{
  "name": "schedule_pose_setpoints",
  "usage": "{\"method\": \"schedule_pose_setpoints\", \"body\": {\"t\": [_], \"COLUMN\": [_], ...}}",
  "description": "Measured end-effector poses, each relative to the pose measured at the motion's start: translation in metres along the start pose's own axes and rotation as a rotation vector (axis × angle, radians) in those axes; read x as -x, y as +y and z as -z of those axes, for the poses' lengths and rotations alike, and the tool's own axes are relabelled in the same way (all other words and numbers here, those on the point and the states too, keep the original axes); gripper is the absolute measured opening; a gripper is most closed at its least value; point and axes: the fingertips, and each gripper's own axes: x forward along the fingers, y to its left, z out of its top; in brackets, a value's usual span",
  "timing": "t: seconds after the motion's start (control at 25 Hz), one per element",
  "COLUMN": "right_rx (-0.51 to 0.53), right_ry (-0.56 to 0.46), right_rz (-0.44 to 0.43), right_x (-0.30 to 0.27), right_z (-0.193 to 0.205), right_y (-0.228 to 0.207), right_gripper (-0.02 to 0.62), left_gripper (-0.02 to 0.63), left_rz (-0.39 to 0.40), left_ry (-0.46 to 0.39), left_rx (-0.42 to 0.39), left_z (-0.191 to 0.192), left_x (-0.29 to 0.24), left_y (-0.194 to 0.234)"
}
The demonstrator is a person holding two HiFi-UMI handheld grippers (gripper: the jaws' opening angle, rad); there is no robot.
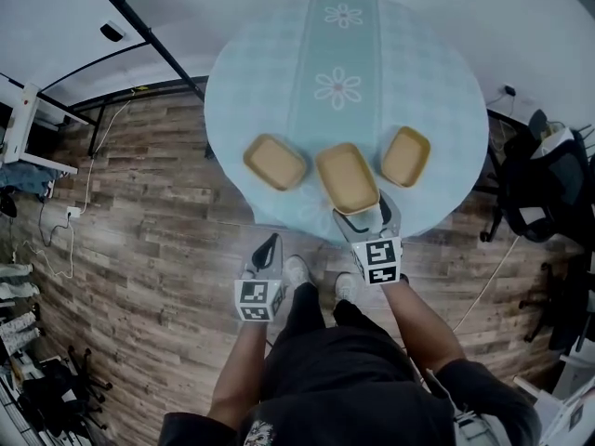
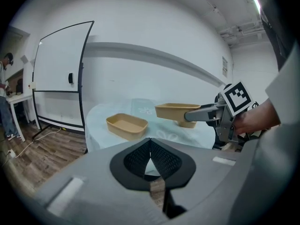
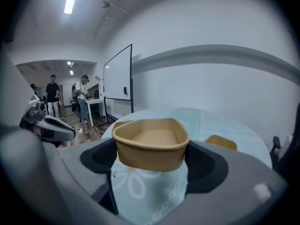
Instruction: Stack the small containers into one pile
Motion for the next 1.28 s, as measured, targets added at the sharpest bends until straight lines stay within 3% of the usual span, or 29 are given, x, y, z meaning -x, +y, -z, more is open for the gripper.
{"method": "schedule_pose_setpoints", "body": {"t": [0.28,0.72,0.96,1.28], "right_rx": [0.068,0.134,0.161,0.172], "right_ry": [-0.063,-0.080,-0.050,-0.022], "right_rz": [-0.108,-0.283,-0.348,-0.400], "right_x": [-0.023,-0.082,-0.113,-0.140], "right_z": [-0.033,-0.064,-0.060,-0.048], "right_y": [0.031,0.088,0.108,0.113], "right_gripper": [0.456,0.454,0.454,0.455], "left_gripper": [0.006,0.006,0.005,0.006], "left_rz": [-0.061,-0.167,-0.211,-0.211], "left_ry": [-0.034,-0.052,-0.037,-0.020], "left_rx": [-0.010,0.072,0.103,0.130], "left_z": [-0.015,-0.025,-0.014,0.000], "left_x": [0.008,0.016,0.018,0.008], "left_y": [0.023,0.078,0.103,0.116]}}
